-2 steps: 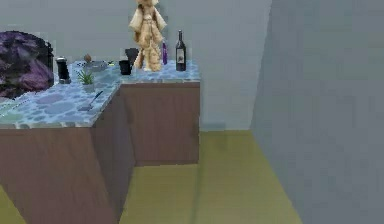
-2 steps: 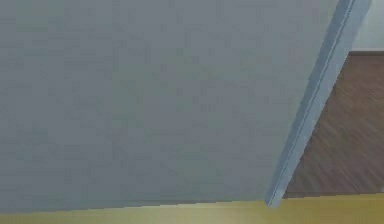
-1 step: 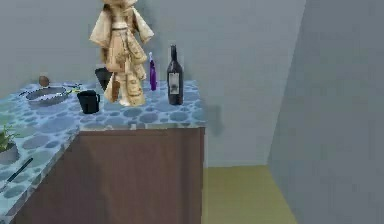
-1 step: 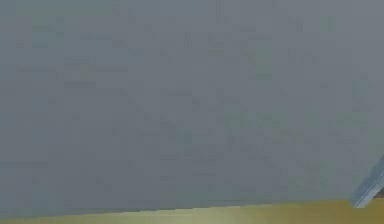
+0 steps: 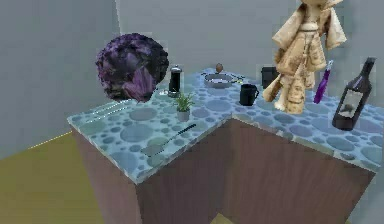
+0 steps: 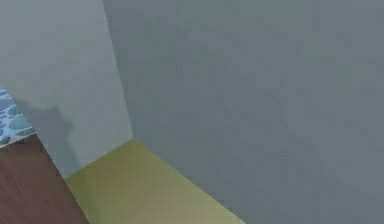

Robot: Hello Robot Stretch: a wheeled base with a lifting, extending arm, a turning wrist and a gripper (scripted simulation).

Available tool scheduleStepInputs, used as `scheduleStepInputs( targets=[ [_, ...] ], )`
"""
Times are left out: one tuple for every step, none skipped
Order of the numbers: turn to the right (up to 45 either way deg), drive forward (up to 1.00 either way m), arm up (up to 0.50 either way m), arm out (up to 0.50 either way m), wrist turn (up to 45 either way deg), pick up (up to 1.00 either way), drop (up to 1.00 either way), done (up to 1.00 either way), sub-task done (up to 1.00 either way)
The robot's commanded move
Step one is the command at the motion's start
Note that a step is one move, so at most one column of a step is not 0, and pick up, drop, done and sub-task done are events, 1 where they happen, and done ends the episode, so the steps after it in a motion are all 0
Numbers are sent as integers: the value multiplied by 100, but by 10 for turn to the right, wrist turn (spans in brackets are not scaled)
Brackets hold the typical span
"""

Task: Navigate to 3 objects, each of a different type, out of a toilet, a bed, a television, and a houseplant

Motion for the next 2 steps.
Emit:
scheduleStepInputs(
  targets=[
    [0,0,0,0,0,0,0,0,100],
    [-450,0,0,0,0,0,0,0,0]
  ],
)
